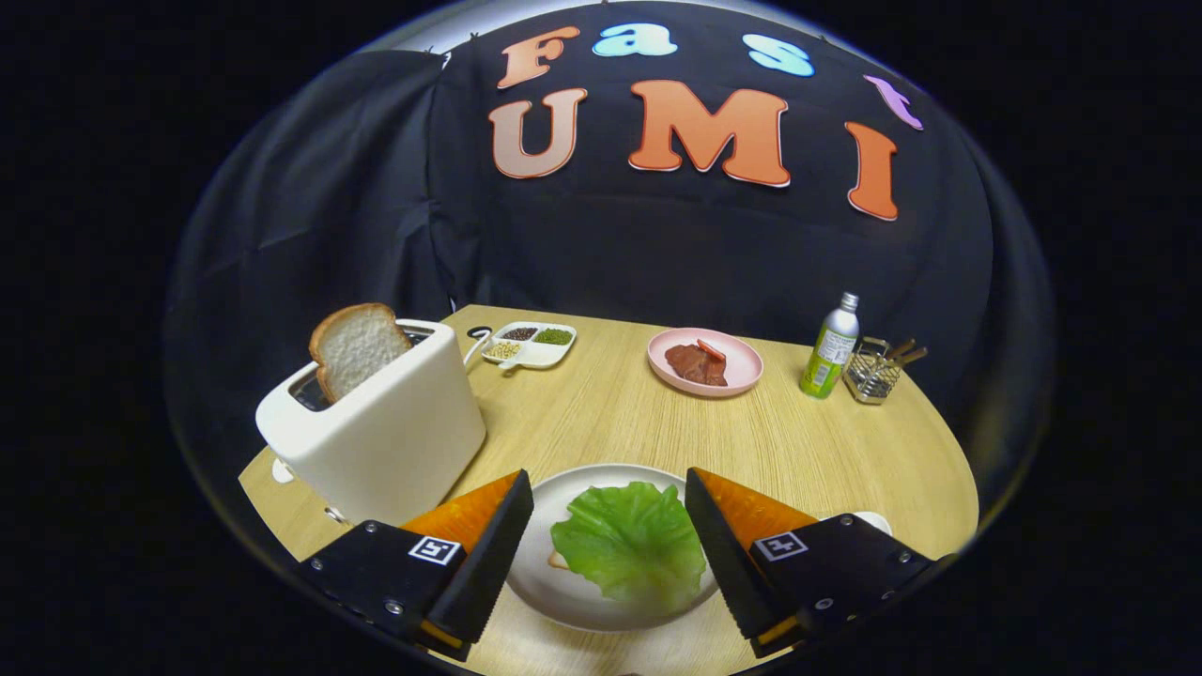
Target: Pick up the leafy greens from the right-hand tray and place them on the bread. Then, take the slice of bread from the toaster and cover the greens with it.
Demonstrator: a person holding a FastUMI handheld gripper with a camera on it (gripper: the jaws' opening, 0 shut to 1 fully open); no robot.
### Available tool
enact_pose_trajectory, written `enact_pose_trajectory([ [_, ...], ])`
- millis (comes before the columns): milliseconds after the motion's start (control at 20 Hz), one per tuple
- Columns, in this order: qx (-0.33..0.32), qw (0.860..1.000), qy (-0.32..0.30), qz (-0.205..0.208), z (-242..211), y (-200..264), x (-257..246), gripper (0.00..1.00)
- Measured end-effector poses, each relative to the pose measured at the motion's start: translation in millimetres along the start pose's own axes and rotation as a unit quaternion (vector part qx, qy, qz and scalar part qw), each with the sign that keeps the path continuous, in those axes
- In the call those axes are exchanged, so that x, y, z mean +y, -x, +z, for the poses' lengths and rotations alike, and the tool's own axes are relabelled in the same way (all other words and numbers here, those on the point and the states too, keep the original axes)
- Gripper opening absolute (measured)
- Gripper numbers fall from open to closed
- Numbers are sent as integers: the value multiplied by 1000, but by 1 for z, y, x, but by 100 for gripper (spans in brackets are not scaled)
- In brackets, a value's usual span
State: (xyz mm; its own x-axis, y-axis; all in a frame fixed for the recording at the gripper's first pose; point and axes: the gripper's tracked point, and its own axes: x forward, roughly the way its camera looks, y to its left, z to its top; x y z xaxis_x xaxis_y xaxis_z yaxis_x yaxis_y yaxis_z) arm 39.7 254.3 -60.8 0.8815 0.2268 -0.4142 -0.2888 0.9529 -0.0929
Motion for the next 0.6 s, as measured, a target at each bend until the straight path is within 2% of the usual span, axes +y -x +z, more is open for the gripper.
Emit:
enact_pose_trajectory([
  [400, -38, 999, 12, 9, 60, 7, 64, 98],
  [600, -42, 999, 12, 29, 81, 3, 105, 98],
])
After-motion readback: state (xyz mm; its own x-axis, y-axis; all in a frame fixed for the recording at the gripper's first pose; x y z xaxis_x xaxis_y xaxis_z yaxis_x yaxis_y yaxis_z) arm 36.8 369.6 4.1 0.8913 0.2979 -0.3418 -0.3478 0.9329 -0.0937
